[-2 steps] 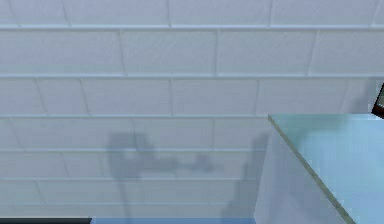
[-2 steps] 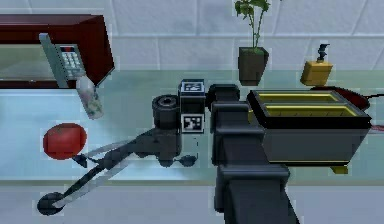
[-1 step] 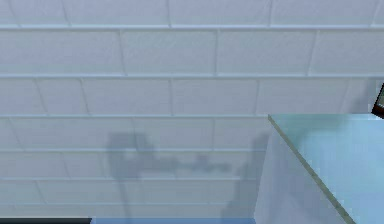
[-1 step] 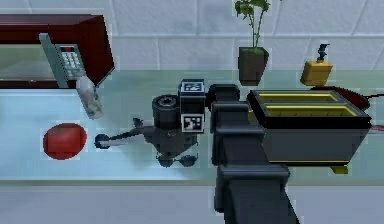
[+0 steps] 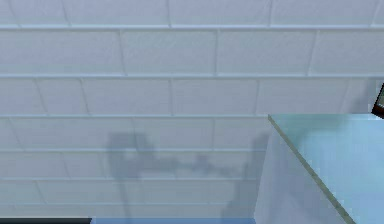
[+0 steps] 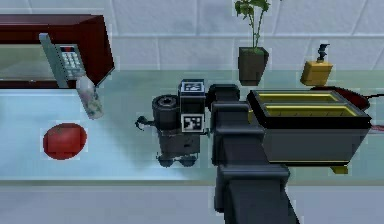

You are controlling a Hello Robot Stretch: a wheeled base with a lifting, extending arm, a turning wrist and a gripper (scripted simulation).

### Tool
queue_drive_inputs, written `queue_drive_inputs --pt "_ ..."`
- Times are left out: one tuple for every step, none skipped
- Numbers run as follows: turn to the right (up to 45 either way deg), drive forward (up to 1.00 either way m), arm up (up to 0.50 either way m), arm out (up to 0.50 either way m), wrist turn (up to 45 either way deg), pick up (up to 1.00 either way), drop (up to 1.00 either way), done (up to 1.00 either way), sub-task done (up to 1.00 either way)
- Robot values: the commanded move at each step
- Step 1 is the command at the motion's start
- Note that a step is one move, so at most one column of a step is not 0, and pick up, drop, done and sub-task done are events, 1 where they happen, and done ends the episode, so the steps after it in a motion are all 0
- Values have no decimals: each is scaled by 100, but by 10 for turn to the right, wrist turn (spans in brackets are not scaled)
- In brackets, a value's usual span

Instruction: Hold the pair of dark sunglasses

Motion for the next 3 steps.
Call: queue_drive_inputs --pt "0 0 -16 0 0 0 0 0 0" --pt "0 0 0 0 0 100 0 0 0" --pt "0 0 10 0 0 0 0 0 0"
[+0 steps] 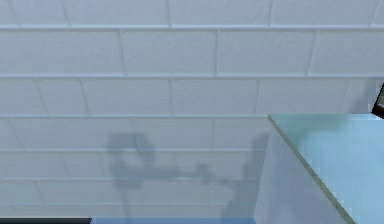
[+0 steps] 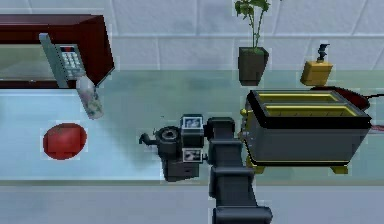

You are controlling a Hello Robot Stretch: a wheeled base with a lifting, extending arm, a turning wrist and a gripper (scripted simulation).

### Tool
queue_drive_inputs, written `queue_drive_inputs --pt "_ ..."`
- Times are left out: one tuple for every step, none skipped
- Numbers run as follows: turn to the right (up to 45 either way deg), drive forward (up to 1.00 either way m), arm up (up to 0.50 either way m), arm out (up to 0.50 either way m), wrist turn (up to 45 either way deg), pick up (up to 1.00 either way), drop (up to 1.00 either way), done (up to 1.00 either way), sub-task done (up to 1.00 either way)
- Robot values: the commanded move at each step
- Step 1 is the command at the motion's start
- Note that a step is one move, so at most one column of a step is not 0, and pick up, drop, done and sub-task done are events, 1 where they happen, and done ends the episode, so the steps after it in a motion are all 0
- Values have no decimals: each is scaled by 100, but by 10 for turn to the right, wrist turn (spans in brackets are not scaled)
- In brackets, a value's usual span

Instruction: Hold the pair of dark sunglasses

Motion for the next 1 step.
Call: queue_drive_inputs --pt "0 0 0 0 0 0 0 100 0"
